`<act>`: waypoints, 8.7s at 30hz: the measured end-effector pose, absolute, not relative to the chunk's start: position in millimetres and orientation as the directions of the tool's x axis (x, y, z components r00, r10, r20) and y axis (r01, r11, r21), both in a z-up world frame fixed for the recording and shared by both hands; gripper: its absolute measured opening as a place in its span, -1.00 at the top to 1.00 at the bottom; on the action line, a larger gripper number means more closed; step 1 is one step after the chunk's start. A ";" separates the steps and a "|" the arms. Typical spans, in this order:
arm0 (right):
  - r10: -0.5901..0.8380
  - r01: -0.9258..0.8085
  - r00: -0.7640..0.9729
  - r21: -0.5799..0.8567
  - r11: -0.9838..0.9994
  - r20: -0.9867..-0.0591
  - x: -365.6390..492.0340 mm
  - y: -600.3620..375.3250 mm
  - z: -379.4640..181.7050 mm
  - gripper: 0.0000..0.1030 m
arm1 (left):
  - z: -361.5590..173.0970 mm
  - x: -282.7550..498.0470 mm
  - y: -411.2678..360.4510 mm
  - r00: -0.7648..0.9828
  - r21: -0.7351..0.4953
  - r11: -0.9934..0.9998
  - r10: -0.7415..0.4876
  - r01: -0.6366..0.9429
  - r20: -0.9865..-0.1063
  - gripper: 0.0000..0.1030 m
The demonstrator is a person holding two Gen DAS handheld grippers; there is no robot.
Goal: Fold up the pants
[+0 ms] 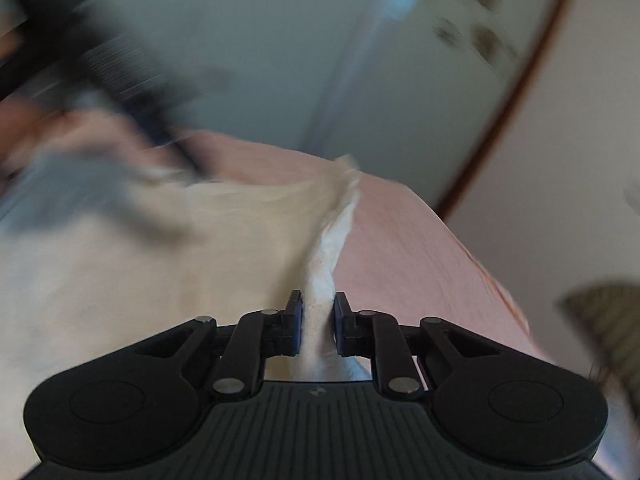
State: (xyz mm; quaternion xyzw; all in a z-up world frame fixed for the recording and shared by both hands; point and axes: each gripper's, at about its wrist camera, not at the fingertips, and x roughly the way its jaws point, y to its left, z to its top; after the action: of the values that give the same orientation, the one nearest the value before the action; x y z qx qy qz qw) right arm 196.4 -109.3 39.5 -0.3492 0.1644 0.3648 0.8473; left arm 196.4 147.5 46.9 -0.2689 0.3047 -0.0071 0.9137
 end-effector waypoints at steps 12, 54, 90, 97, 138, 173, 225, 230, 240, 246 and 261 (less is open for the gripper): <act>0.505 -0.743 0.664 -0.410 0.529 -0.552 143.6 -110.7 11.2 0.69 | 4.3 205.3 184.3 0.714 -0.574 0.724 -0.164 -0.381 -0.681 0.05; 0.334 -0.714 0.600 -0.297 0.634 -0.727 29.4 -176.8 12.5 0.88 | 6.6 97.0 197.9 0.673 -0.395 0.871 -0.104 -0.294 -0.732 0.96; -0.257 0.372 0.673 0.017 0.928 -0.693 -36.4 -467.5 -1.8 0.75 | 76.1 79.2 134.3 0.761 -0.129 0.967 0.086 -0.218 -0.644 0.38; -0.239 0.310 0.704 -0.013 0.951 -0.669 5.7 -474.0 8.5 0.57 | 83.3 100.5 61.3 0.764 -0.158 0.987 -0.131 0.038 -0.632 0.12; -0.202 0.427 0.870 0.483 0.765 -0.449 107.3 -483.9 48.0 0.80 | -38.9 98.8 -167.6 0.506 -0.052 0.759 -0.481 0.649 -0.716 0.23; -0.079 0.240 0.969 0.807 0.540 -0.235 -27.6 -534.3 37.3 0.88 | -25.5 62.5 -190.0 0.722 0.206 0.778 -0.401 0.593 -0.563 0.83; 0.042 0.178 0.853 0.365 0.914 -0.521 -33.2 -375.0 7.2 0.38 | 10.4 49.9 -119.6 0.660 0.114 0.779 -0.432 0.617 -0.615 -0.39; 0.004 0.199 0.786 0.260 0.945 -0.618 -23.3 -352.7 -13.8 0.13 | 20.2 50.1 -58.3 0.739 0.145 0.860 -0.320 0.489 -0.593 -0.39; 0.400 -0.470 0.750 0.002 0.883 -0.526 43.6 -152.1 35.3 0.11 | 40.5 49.0 132.1 0.794 0.012 0.994 0.093 -0.108 -0.601 -0.36; 0.581 -0.755 0.608 -0.166 0.634 -0.541 60.9 -12.5 31.0 0.13 | 35.2 51.0 223.5 0.737 -0.241 0.927 0.052 -0.286 -0.674 -0.04; 0.588 -0.804 0.568 -0.237 0.545 -0.576 85.8 78.0 4.6 0.86 | 16.0 63.4 225.1 0.753 -0.333 0.892 0.014 -0.307 -0.658 0.91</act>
State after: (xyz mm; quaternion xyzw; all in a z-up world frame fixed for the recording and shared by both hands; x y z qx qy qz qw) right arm 85.8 78.0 4.6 -0.2453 0.2203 0.4091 0.8508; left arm 63.4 225.1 16.0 -0.2155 0.3401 0.0883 0.9111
